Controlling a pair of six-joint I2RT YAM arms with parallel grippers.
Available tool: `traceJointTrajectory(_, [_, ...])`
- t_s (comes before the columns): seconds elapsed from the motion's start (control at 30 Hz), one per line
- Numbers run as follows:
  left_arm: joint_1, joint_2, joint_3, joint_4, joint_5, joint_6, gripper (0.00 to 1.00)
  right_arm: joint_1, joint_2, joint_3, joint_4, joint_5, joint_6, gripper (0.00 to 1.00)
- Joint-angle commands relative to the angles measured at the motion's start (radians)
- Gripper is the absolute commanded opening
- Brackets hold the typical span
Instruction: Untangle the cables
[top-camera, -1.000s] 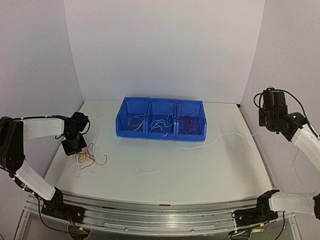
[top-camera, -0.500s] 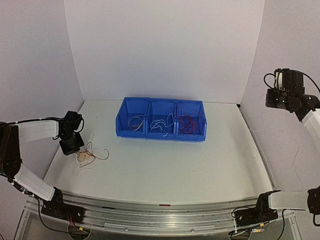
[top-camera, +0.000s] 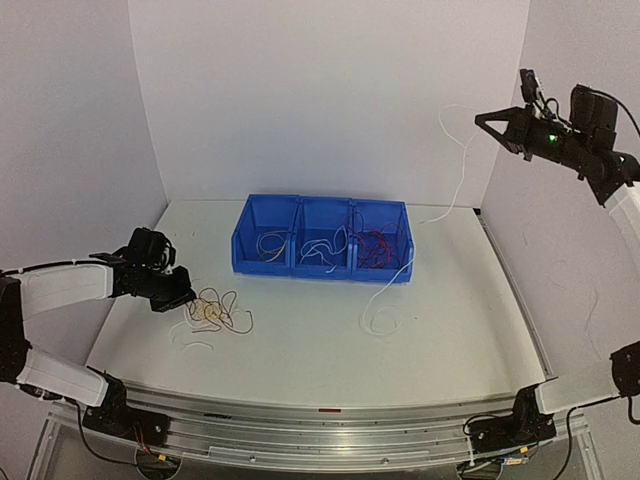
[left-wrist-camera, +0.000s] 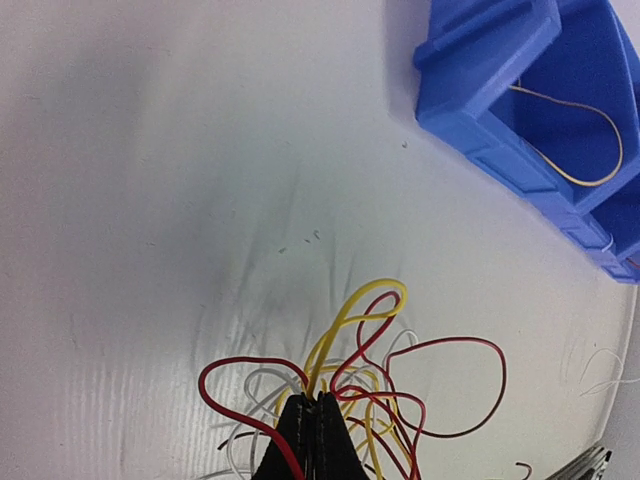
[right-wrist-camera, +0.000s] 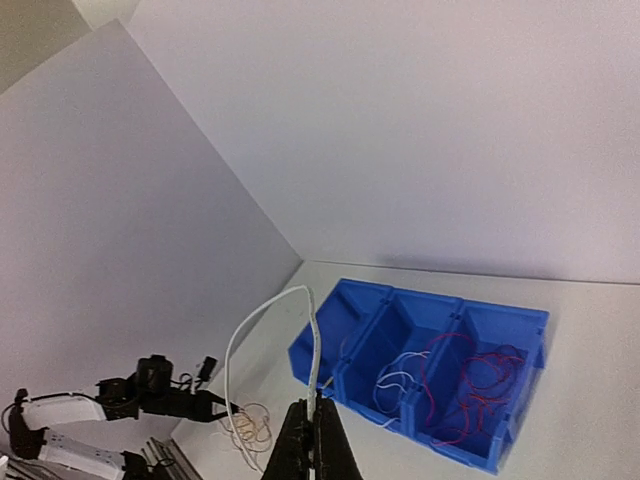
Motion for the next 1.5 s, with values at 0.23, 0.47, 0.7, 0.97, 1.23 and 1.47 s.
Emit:
traceJointTrajectory(0.23, [-0.1, 0.088, 0.006, 0.092, 0.008, -0.04, 0.03, 0.31, 0.351, 0.342, 0.272, 0.07, 0.063, 0.0])
traceJointTrajectory(0.47, [-0.102, 0.1, -0.015, 0.108, 0.006, -0.044, 0.03, 0.381, 0.688, 0.779, 0.211, 0.2, 0.074, 0.0])
traceJointTrajectory(0.7, [-0.104, 0.108, -0.036, 0.112, 0.003, -0.044, 0.04, 0.387, 0.871, 0.954, 0.274, 0.413, 0.006, 0.0])
traceJointTrajectory(0.97, [-0.104, 0.12, -0.03, 0.116, 0.008, -0.044, 0.03, 0.421, 1.059, 1.082, 0.552, 0.596, -0.271, 0.0])
traceJointTrajectory(1.23, [-0.103, 0.143, -0.036, 0.128, 0.003, -0.047, 0.03, 0.425, 1.125, 0.952, 0.581, 0.482, -0.307, 0.0])
traceJointTrajectory(1.47, [-0.103, 0.148, -0.039, 0.142, 0.014, -0.065, 0.02, 0.496, 0.991, 0.54, 0.554, 0.465, -0.437, 0.0])
